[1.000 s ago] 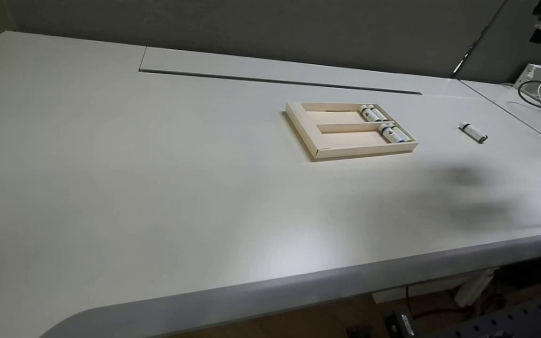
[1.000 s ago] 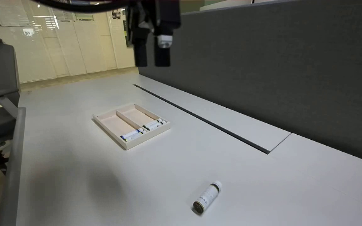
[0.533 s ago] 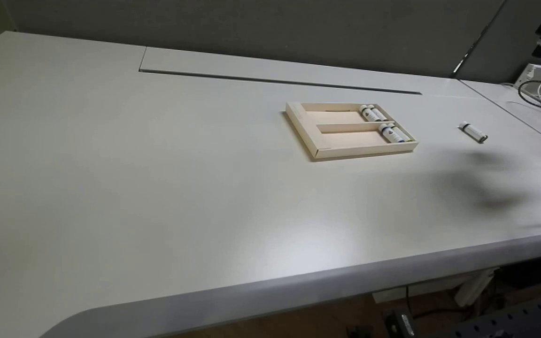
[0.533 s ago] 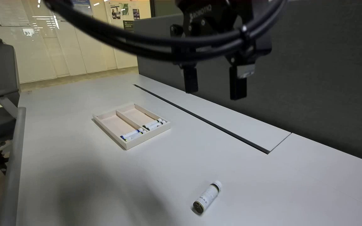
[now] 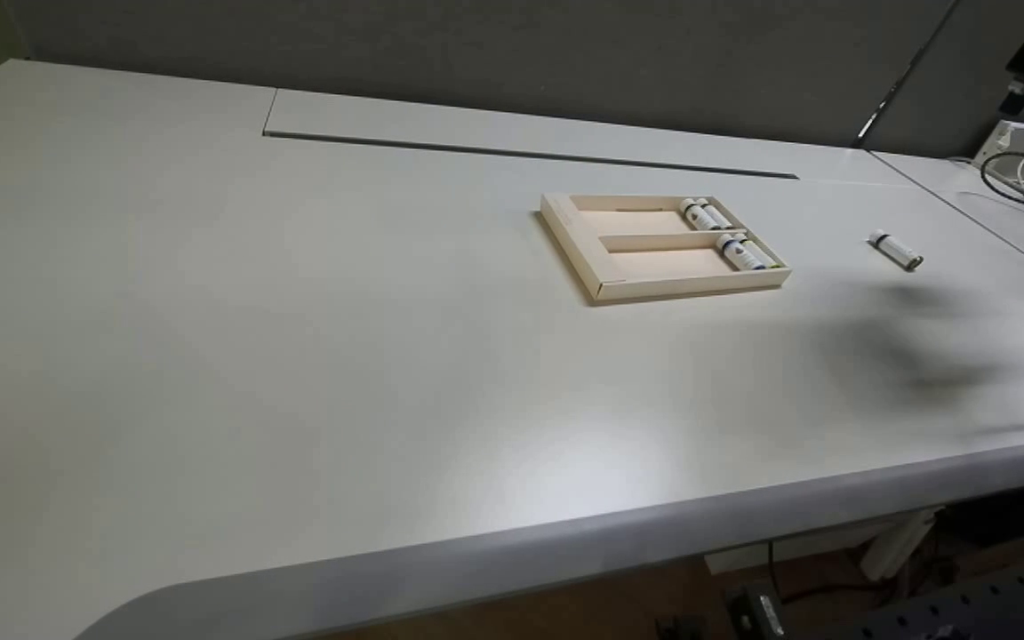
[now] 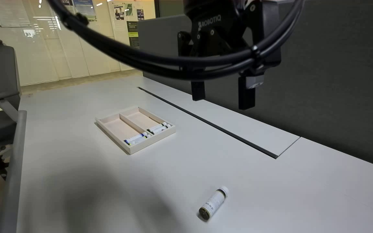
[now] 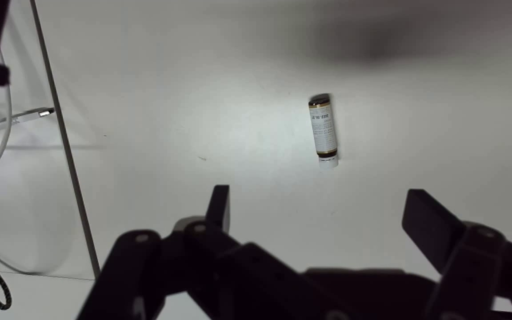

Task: Pick up the bottle from the table and place it on the tray

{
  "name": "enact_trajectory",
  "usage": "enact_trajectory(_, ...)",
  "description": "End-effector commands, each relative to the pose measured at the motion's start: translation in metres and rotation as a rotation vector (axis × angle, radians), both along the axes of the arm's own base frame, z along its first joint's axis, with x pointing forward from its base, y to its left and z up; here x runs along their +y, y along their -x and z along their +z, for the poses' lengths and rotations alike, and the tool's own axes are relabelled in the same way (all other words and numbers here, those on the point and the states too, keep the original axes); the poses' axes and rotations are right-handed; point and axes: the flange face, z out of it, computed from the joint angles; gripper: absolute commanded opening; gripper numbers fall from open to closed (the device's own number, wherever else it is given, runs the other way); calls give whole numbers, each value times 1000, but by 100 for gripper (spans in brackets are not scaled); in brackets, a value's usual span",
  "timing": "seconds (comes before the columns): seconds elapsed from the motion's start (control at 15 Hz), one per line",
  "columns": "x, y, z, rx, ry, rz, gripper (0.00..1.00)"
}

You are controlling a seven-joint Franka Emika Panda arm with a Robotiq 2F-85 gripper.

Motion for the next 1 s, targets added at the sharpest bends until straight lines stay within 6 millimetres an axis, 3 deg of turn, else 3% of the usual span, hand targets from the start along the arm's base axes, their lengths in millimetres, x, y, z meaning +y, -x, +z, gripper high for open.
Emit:
enact_trajectory(0.0, -1, 0, 1, 1, 0, -1, 100)
enact_trajectory(0.27, -3, -6, -23, 9, -69, 24, 100)
enact_trajectory(0.73, -16, -15, -125, 95, -132, 102, 100)
enact_trajectory(0.93, -23, -16, -160, 128, -134, 117, 100)
